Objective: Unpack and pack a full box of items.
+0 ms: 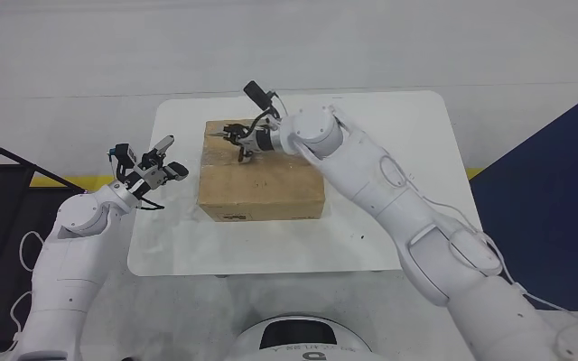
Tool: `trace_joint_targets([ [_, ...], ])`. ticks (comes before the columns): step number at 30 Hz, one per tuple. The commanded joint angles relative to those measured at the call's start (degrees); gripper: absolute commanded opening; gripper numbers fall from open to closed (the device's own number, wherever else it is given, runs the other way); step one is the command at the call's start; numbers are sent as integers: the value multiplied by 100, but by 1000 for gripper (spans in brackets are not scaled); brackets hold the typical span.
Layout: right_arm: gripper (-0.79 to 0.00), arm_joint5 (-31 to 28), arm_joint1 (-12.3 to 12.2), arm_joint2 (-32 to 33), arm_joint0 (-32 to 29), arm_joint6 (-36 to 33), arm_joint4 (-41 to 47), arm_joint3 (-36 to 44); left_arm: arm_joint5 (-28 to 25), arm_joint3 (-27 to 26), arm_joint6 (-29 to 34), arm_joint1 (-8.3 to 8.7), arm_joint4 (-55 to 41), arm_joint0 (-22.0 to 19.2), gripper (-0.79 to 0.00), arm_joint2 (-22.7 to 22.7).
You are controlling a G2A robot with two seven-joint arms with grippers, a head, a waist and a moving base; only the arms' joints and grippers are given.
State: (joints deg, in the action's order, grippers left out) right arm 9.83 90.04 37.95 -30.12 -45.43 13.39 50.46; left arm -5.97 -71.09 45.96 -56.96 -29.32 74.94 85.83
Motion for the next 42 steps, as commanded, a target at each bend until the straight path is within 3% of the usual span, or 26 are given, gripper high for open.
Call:
trace_joint_targets([
  [1, 0, -46, 46, -4, 37, 28, 55, -113, 0, 0, 0, 0, 0, 0, 0, 0],
  [15, 0, -274, 215, 29, 42, -46, 187, -407, 270, -461, -117, -105, 256, -109, 0, -568],
  [25, 0, -371, 208, 220, 4, -106, 166, -486, 386, -748, -142, -199, 29, -255, 0, -874],
  [34, 0, -383, 256, 244, 45, -388, 158, -520, 162, -474, -133, -161, -493, -111, 0, -338],
  [42, 0, -406, 466, 61, 201, -441, 254, -781, 48, -94, 34, -93, -1112, 80, 0, 360],
])
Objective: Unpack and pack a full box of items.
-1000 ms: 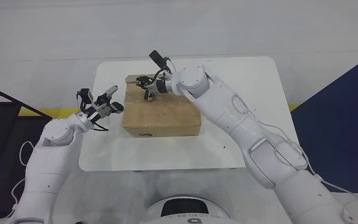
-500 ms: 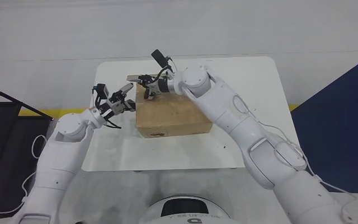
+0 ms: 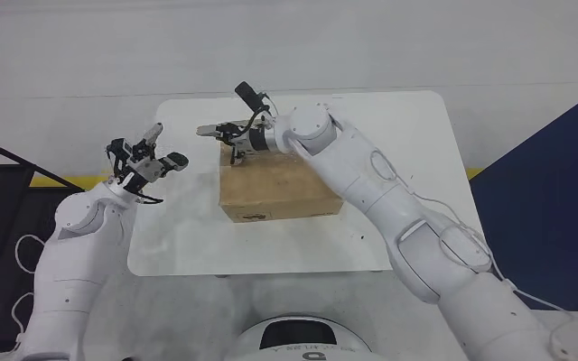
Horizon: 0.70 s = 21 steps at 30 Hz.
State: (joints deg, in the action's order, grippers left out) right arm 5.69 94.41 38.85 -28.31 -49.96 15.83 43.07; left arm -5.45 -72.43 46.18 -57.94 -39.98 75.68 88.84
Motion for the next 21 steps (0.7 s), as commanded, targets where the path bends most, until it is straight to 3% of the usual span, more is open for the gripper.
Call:
trace_joint_targets([
  [1, 0, 8, 70, -66, 50, 26, 26, -103, -16, 82, 25, 11, -95, 11, 0, 124],
  [8, 0, -66, 400, -297, 284, -1, 241, -644, -47, 172, 131, 28, -327, 92, 0, 384],
  [13, 0, -621, 562, -258, 431, -69, 471, -872, -35, 145, 137, 24, -339, 125, 0, 421],
  [17, 0, -1194, 525, -36, 476, -317, 641, -1061, -17, 88, 113, 20, -321, 125, 0, 440],
  [21, 0, -1764, 336, 345, 409, -814, 830, -1147, 86, 7, 77, 23, -309, 93, 0, 478],
])
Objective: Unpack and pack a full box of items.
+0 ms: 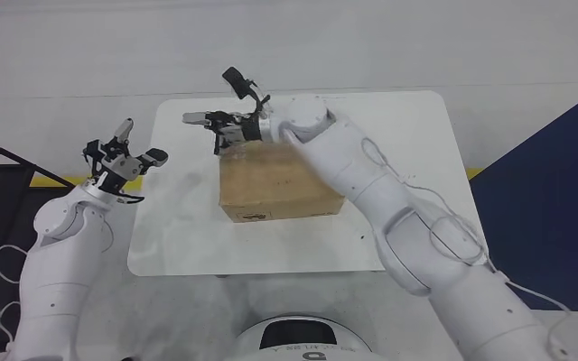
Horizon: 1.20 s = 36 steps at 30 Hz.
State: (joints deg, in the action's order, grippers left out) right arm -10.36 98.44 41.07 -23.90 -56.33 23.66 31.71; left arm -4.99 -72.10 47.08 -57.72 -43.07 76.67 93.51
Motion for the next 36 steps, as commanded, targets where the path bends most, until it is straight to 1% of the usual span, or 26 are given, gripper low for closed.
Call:
trace_joint_targets([
  [1, 0, -276, -135, 236, -57, -265, 63, -19, 82, -56, -32, 4, 17, -20, 0, 21],
  [4, 0, -666, -370, 607, -242, -334, 54, 107, 193, -130, -88, 9, 59, -57, 0, 41],
  [7, 0, -972, -667, 1074, -567, -380, -11, 433, 193, -130, -88, 9, 59, -57, 0, 41],
  [9, 0, -1107, -904, 1480, -892, -361, -86, 779, 193, -130, -88, 9, 59, -57, 0, 41],
  [11, 0, -1098, -1164, 1981, -1311, -95, -279, 1214, 193, -130, -88, 9, 59, -57, 0, 41],
  [13, 0, -1032, -1420, 2589, -1883, 188, -397, 1913, 193, -130, -88, 9, 59, -57, 0, 41],
  [15, 0, -906, -1662, 3290, -2631, 458, -526, 2781, 193, -130, -88, 9, 59, -57, 0, 41],
  [17, 0, -711, -1836, 3904, -3451, 589, -521, 3746, 193, -130, -88, 9, 59, -57, 0, 41],
  [18, 0, -578, -1895, 4152, -3830, 762, -571, 4162, 193, -130, -88, 9, 59, -57, 0, 41],
  [20, 0, -390, -1965, 4485, -4454, 946, -531, 4859, 193, -130, -88, 9, 59, -57, 0, 41],
  [21, 0, -281, -1990, 4650, -4714, 1171, -546, 5046, 193, -130, -88, 9, 59, -57, 0, 41],
  [23, 0, 4, -2021, 4787, -5068, 1485, -668, 5392, 193, -130, -88, 9, 59, -57, 0, 41],
  [25, 0, 216, -2038, 4804, -5295, 1489, -625, 5554, 193, -130, -88, 9, 59, -57, 0, 41],
  [27, 0, 523, -2058, 4736, -5371, 1304, -629, 5576, 193, -130, -88, 9, 59, -57, 0, 41],
  [30, 0, 803, -2078, 4595, -5353, 1049, -613, 5507, 193, -130, -88, 9, 59, -57, 0, 41],
  [32, 0, 1007, -2087, 4506, -5320, 1055, -674, 5397, 193, -130, -88, 9, 59, -57, 0, 41],
  [36, 0, 1079, -2081, 4299, -5348, 1032, -554, 5345, 193, -130, -88, 9, 59, -57, 0, 41],
])
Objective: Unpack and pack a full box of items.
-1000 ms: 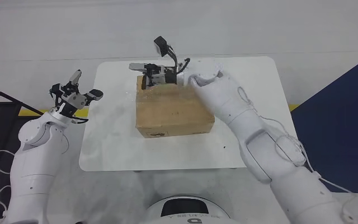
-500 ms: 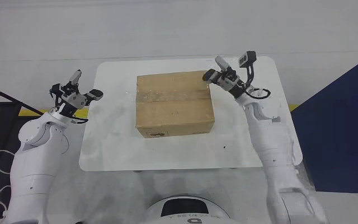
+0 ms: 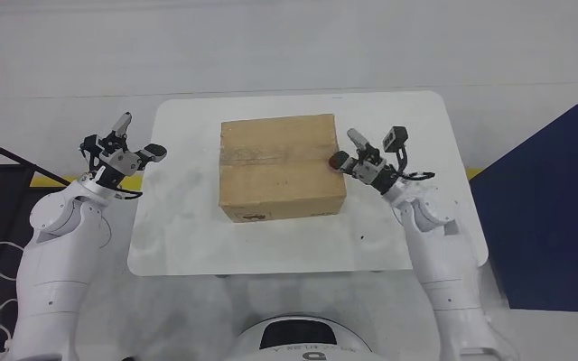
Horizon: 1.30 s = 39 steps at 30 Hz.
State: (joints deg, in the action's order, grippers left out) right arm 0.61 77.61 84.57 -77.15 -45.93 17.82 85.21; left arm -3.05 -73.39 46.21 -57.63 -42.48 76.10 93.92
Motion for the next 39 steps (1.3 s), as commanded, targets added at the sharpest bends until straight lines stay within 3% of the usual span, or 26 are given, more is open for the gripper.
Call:
trace_joint_targets([
  [1, 0, -38, 2, -77, -49, 36, 40, -4, 0, 0, 0, 0, 0, 0, 0, 0],
  [3, 0, -251, 13, -94, -173, 282, 138, 92, 0, 0, 0, 0, 0, 0, 0, 0],
  [6, 0, -1052, 40, -7, -590, 850, 408, 383, 0, 0, 0, 0, 0, 0, 0, 0],
  [10, 0, -1661, 75, 109, -1222, 2091, 240, 728, 0, 0, 0, 0, 0, 0, 0, 0],
  [15, 0, -1426, 77, 82, -1420, 2401, 256, 728, 0, 0, 0, 0, 0, 0, 0, 0],
  [21, 0, -1107, 62, -252, -1153, 1716, 278, 564, 0, 0, 0, 0, 0, 0, 0, 0],
  [26, 0, -1175, 58, -402, -1097, 1580, 283, 575, 0, 0, 0, 0, 0, 0, 0, 0],
  [32, 0, -987, 117, -458, -1302, 3197, 35, 756, 0, 0, 0, 0, 0, 0, 0, 0],
  [39, 0, -1291, 155, -448, -1269, 4015, -166, 636, 0, 0, 0, 0, 0, 0, 0, 0],
])
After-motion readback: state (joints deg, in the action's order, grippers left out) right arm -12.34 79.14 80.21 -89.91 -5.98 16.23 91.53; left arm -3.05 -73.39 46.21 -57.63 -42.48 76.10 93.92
